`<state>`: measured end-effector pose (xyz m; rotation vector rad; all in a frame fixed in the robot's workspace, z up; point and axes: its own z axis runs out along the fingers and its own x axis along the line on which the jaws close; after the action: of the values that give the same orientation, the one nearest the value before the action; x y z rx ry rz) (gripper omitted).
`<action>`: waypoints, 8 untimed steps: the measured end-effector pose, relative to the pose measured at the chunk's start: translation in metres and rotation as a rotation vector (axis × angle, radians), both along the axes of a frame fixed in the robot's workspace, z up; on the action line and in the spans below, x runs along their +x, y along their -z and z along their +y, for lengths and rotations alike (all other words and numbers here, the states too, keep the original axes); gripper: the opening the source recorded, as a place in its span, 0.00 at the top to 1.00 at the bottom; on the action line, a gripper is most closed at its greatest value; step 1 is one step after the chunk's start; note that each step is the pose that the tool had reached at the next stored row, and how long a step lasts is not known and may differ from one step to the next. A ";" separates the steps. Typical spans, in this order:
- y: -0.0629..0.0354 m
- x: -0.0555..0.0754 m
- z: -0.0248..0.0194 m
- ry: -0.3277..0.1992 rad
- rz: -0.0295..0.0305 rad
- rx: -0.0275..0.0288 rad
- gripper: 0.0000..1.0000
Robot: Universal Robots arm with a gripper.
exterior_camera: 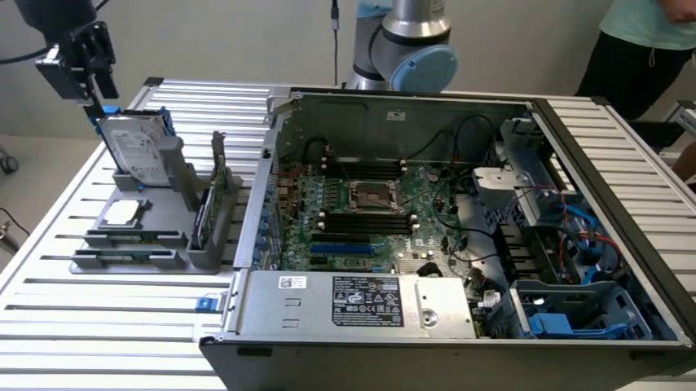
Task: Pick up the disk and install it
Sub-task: 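Pick up the disk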
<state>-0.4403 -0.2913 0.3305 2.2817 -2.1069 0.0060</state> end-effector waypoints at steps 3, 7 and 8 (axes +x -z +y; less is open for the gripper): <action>0.0056 0.000 0.0001 0.000 -0.0002 -0.0001 0.40; 0.0127 -0.001 0.0003 0.000 -0.0001 -0.0002 0.40; 0.0146 -0.001 0.0004 -0.001 -0.0001 -0.0002 0.40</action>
<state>-0.4416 -0.2909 0.3158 2.2823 -2.1062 0.0064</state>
